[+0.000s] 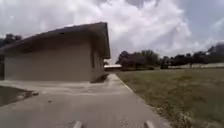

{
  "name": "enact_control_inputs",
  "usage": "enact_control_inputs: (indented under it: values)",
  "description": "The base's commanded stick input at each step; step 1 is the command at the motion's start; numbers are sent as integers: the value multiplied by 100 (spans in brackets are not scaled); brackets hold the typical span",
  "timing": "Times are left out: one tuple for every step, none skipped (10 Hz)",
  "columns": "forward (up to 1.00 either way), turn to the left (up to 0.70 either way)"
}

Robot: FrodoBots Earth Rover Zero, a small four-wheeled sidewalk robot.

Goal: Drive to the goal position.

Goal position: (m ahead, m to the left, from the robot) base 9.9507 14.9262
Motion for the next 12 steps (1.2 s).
enact_control_inputs:
  values:
    - [85, 0]
    - [85, 0]
    - [85, 0]
    - [85, 0]
    - [85, 0]
    - [85, 0]
    - [85, 0]
    - [85, 8]
    - [85, 34]
    - [85, 25]
    - [85, 15]
    - [85, 6]
